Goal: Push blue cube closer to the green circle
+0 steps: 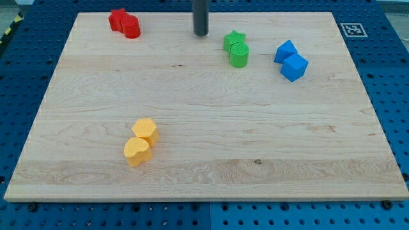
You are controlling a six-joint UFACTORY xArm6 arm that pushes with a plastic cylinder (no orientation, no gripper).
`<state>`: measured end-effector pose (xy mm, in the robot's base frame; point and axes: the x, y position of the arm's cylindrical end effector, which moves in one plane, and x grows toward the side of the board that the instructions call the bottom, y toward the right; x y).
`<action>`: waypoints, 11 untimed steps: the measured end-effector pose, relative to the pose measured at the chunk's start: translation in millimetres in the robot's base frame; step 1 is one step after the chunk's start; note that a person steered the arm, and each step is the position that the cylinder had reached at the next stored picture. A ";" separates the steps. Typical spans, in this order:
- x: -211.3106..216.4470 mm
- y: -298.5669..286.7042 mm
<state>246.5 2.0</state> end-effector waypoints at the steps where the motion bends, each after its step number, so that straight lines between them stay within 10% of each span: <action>1: -2.6 55.4; 4: 51.1 212.7; 11: 141.6 112.8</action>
